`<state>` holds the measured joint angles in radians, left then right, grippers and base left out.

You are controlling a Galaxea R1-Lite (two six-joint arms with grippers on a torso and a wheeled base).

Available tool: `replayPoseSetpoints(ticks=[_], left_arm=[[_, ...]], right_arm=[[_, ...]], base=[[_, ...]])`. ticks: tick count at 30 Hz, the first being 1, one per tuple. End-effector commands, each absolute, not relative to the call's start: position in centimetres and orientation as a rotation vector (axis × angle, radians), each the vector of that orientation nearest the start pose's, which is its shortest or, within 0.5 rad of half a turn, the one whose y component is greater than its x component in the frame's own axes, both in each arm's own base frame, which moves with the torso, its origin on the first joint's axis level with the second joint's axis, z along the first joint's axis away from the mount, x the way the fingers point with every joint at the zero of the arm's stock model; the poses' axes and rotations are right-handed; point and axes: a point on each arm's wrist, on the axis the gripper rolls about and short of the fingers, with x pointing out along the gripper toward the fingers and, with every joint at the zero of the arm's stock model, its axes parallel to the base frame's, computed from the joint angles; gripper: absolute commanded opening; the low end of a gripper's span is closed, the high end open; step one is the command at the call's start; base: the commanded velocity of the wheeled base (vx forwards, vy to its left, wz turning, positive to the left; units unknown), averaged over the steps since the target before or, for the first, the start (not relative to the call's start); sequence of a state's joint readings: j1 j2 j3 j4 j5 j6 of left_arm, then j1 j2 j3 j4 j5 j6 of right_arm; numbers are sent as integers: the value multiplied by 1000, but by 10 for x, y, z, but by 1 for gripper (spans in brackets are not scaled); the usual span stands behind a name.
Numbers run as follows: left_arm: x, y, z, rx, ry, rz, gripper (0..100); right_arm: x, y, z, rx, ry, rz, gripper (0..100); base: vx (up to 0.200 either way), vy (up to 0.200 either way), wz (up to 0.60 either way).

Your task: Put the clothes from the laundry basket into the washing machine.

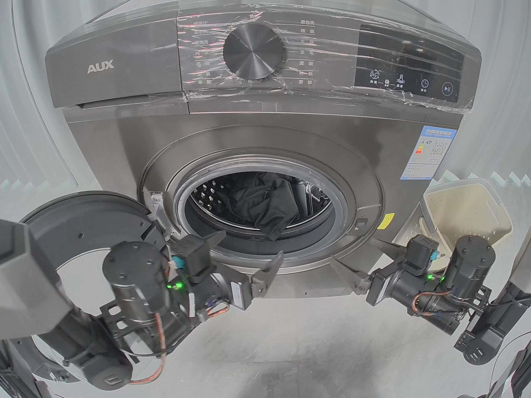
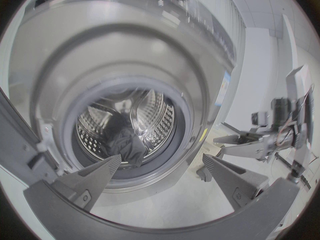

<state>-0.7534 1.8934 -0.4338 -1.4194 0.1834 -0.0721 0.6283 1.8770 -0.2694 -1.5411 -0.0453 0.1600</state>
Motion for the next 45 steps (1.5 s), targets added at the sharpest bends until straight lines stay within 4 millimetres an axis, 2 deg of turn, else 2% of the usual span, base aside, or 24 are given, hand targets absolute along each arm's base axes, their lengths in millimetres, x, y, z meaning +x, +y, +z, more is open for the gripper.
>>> replayPoseSetpoints(ticks=[1,8,14,22,32,33,37,40,41,42,44,45], left_arm=[[152,-144,162,-137,-64,-588,100],[127,-117,162,-144,-66,-578,100],[114,-104,154,-125,-51,-575,100],[108,-86,156,-140,-80,-515,100],[90,-70,162,-139,-110,-518,100],[84,-65,160,-129,-89,-518,100],[74,-56,159,-130,-87,-511,100],[62,-46,157,-130,-89,-510,100],[62,-46,157,-130,-89,-510,100],[55,-40,153,-124,-75,-502,100],[52,-36,151,-119,-66,-492,100],[46,-30,147,-118,-55,-466,100]], right_arm=[[195,112,130,162,13,484,100],[164,79,125,147,47,420,100],[158,62,132,155,10,384,100],[156,59,131,145,29,377,100],[137,49,132,124,97,341,100],[125,46,133,119,123,342,100],[110,40,131,114,159,339,100],[91,33,132,83,153,328,100],[91,33,132,83,153,328,100],[77,27,131,66,150,320,100],[71,25,129,56,152,313,100],[58,18,127,41,141,281,100]], base=[[0,0,0],[0,0,0],[0,0,0],[-150,0,0],[-200,0,0],[-200,0,0],[-200,0,0],[-200,0,0],[0,0,0],[0,0,0],[0,0,0],[0,0,0]])
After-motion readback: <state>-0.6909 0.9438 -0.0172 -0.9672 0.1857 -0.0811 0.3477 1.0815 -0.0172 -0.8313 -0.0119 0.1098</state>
